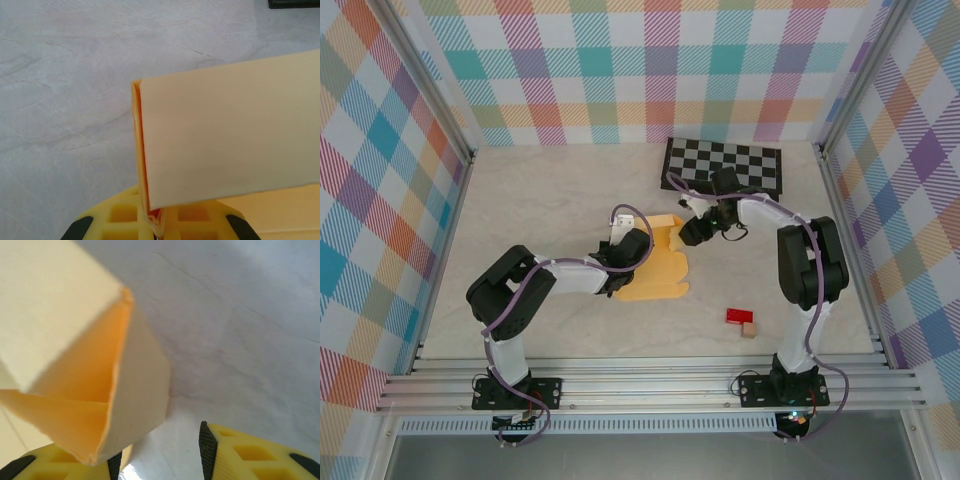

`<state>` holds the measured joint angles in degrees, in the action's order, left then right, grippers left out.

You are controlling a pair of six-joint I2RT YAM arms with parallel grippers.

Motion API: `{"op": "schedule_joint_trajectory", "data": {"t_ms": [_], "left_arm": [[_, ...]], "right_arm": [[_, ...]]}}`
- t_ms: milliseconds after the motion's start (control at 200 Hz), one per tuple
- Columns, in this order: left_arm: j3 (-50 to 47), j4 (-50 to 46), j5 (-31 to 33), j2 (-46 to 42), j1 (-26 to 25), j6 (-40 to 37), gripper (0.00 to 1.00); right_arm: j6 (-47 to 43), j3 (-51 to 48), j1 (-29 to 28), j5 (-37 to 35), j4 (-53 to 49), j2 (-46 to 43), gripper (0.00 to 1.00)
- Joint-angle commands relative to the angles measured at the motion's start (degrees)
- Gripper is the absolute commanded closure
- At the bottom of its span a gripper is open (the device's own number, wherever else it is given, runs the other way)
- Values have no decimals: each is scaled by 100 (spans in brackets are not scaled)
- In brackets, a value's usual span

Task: Fold the paper box

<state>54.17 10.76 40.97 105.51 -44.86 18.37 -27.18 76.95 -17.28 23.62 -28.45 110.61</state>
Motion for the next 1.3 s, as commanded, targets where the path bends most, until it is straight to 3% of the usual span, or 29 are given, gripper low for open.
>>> {"op": "schedule_joint_trajectory", "data": {"t_ms": [0, 165, 340, 585, 820, 875, 1135, 1295], "left_arm": [[-82, -241, -204, 82, -59, -252, 100], [-52, -250, -224, 117, -61, -220, 100], [-20, -259, -265, 136, -65, -146, 100], [75, -541, -309, 44, -68, 45, 100], [357, -915, -633, 20, -78, 522, 100], [403, -945, -669, 29, -84, 569, 100], [445, -1063, -774, 30, -86, 802, 100], [516, -1198, -820, 39, -91, 982, 100]], "right_arm": [[-332, 136, -67, 563, -157, 28, 53], [-191, -16, -211, 356, -28, -145, 53], [1032, -229, -305, 64, 687, -354, 53], [2413, -546, -648, -1238, 1601, -411, 54], [3040, -1081, -1264, -2357, 2715, -539, 58], [3131, -1204, -1357, -2564, 3006, -563, 61], [3955, -1416, -1484, -3399, 3397, -524, 100], [4921, -1190, -1555, -4606, 2473, -337, 100]]}}
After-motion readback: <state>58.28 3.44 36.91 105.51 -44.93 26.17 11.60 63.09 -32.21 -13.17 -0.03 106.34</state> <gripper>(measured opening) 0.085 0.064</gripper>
